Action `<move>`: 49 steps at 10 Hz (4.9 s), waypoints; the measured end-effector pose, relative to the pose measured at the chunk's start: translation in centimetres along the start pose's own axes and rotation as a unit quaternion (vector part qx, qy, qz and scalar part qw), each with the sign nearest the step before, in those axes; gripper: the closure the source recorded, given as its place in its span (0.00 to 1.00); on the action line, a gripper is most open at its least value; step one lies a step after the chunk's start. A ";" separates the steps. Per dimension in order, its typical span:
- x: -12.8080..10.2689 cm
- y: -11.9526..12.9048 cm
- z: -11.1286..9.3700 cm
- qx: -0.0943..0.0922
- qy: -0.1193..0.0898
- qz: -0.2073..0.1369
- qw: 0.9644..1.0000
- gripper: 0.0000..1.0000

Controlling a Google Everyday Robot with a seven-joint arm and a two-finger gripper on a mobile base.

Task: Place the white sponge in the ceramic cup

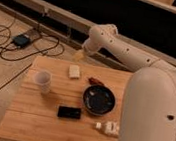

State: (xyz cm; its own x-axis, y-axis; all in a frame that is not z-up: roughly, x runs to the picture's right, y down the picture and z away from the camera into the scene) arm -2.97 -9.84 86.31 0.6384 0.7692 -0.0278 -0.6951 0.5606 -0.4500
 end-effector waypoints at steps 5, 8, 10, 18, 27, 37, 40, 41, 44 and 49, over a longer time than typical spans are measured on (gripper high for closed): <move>0.0 0.0 0.0 0.000 0.000 0.000 1.000 0.20; 0.0 0.0 0.0 0.000 0.000 0.000 1.000 0.20; 0.0 0.0 0.0 0.000 0.000 0.000 1.000 0.20; 0.0 0.0 0.0 0.000 0.000 0.000 1.000 0.20; -1.8 3.1 6.6 0.017 0.083 0.013 0.996 0.20; 1.0 1.1 16.8 0.008 0.165 0.100 0.981 0.20; 1.7 0.8 18.2 0.005 0.178 0.109 0.978 0.20; 1.8 0.7 18.7 0.004 0.182 0.110 0.977 0.20; 2.2 0.4 19.6 0.006 0.192 0.113 0.975 0.20; 2.5 0.3 20.1 0.007 0.208 0.118 0.971 0.47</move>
State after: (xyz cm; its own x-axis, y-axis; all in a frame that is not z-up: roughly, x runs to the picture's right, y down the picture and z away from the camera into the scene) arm -8.24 -1.58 104.06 0.5371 0.6885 -0.4873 -0.8408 0.3907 -0.3747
